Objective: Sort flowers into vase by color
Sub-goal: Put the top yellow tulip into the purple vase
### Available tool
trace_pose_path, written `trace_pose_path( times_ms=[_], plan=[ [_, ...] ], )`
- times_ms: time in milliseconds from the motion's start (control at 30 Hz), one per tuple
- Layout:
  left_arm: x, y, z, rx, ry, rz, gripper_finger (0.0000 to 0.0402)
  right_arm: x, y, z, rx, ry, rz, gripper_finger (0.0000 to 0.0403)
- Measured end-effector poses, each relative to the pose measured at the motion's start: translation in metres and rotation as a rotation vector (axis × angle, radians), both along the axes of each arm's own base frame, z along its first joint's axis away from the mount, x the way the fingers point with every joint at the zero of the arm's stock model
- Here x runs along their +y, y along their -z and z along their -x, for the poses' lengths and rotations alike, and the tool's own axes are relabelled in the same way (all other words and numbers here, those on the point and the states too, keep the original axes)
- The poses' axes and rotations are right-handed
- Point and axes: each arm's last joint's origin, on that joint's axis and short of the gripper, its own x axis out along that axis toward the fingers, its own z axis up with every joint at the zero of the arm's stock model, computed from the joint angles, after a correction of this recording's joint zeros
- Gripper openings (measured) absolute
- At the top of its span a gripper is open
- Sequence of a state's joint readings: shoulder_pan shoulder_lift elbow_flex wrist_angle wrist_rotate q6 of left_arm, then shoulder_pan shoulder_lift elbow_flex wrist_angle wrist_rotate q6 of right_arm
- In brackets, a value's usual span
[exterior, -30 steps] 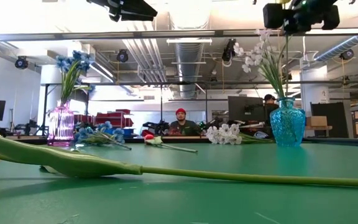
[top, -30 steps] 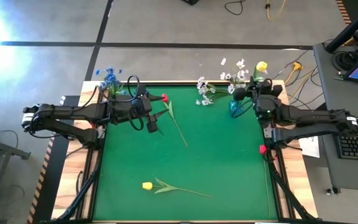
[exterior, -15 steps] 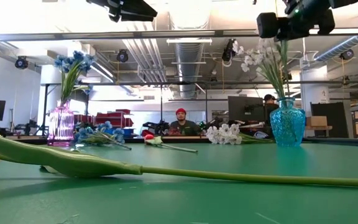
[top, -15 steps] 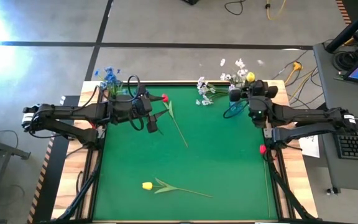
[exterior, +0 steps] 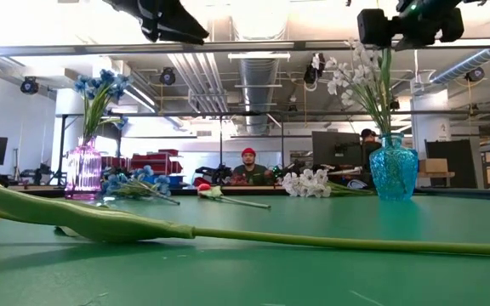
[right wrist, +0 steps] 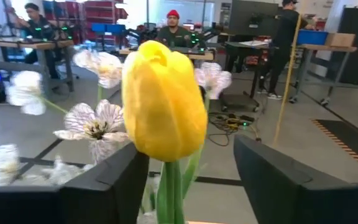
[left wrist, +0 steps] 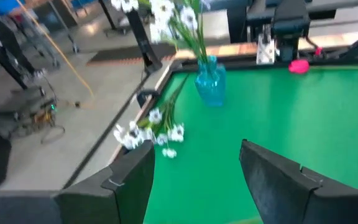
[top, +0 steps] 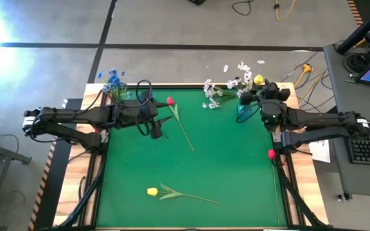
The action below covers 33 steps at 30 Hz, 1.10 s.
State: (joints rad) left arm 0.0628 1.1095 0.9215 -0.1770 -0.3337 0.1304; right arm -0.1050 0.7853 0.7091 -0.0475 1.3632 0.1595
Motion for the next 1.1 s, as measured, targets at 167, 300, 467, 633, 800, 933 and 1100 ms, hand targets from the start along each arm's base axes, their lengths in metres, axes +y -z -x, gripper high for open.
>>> trace_pose_path(
  times_ms=[167,300,467,633,800,933,1100],
  plan=[
    [0.000,0.011,0.004,0.092,-0.029,0.071,0.0223,0.008,0.000,-0.002,-0.006,-0.048,-0.001,0.0265],
    [-0.001,0.022,0.008,0.195,-0.058,0.124,0.0223,0.015,0.000,-0.004,-0.023,-0.087,-0.004,0.0278],
    [-0.001,0.036,0.009,0.301,-0.103,0.189,0.0223,0.025,0.000,-0.005,-0.052,-0.142,-0.009,0.0274],
    [0.000,0.051,0.005,0.397,-0.133,0.220,0.0223,0.033,0.000,-0.006,-0.078,-0.191,-0.016,0.0270],
    [0.000,0.067,-0.005,0.444,-0.193,0.284,0.0223,0.041,0.000,-0.006,-0.111,-0.233,-0.025,0.0276],
    [0.002,0.085,-0.016,0.454,-0.296,0.360,0.0223,0.046,0.000,-0.007,-0.118,-0.263,-0.028,0.0280],
    [0.006,0.108,-0.025,0.460,-0.510,0.370,0.0223,0.054,0.000,-0.007,-0.133,-0.306,-0.035,0.0279]
  ],
)
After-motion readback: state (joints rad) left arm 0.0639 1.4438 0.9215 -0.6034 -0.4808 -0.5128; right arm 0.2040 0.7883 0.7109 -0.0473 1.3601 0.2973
